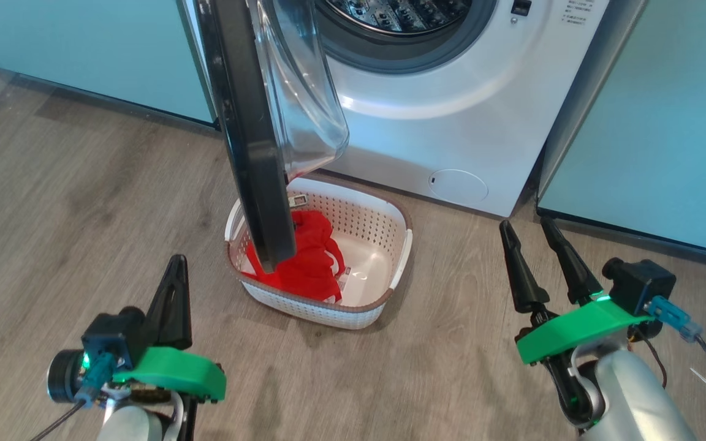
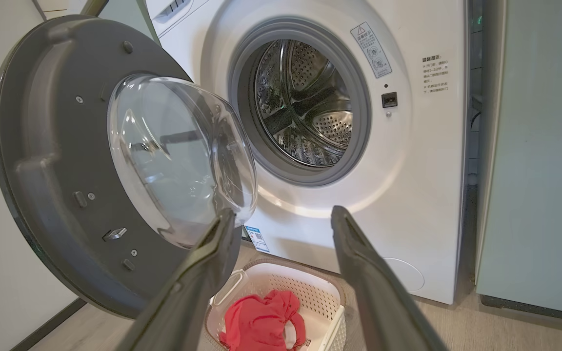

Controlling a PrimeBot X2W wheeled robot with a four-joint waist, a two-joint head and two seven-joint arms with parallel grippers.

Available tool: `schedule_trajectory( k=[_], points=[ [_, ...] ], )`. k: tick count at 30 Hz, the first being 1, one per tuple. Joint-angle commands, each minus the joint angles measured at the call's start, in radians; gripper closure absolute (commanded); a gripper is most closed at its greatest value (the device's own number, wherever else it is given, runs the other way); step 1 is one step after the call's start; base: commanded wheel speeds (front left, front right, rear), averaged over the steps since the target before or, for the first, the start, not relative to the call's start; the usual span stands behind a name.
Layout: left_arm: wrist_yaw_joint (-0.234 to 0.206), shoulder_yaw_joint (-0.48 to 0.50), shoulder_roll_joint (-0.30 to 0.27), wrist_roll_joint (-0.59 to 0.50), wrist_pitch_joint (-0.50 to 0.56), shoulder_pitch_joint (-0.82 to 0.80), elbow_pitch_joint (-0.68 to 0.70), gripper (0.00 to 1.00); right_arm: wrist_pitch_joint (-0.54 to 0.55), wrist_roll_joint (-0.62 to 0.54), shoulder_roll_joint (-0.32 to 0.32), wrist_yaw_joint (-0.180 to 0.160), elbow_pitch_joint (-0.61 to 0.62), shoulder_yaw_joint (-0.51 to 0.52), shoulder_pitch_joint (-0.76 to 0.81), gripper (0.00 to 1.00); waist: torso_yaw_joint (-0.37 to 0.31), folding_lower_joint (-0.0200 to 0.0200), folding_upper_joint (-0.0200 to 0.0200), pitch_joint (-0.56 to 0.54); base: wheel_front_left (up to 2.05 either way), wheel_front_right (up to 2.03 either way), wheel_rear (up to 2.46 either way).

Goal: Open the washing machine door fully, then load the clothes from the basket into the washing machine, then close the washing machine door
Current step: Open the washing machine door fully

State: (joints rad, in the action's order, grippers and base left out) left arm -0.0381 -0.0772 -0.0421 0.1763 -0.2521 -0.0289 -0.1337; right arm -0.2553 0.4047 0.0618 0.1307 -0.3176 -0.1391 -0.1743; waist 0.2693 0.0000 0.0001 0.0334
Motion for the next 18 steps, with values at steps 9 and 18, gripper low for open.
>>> schedule_trajectory(
  k=[9,18],
  points=[
    [-0.027,0.054,-0.008,-0.009,-0.01,-0.056,0.118,1.0,-0.006,-0.003,-0.011,0.0,0.029,-0.033,-0.046,0.0,-0.013,0.0,-0.0001,0.015,0.0,0.0,0.0],
    [-0.04,0.125,-0.008,-0.017,-0.01,-0.198,0.313,1.0,-0.006,-0.001,-0.011,0.0,0.026,-0.044,-0.059,0.0,-0.031,0.0,-0.0001,0.029,0.0,0.0,0.0]
  ],
)
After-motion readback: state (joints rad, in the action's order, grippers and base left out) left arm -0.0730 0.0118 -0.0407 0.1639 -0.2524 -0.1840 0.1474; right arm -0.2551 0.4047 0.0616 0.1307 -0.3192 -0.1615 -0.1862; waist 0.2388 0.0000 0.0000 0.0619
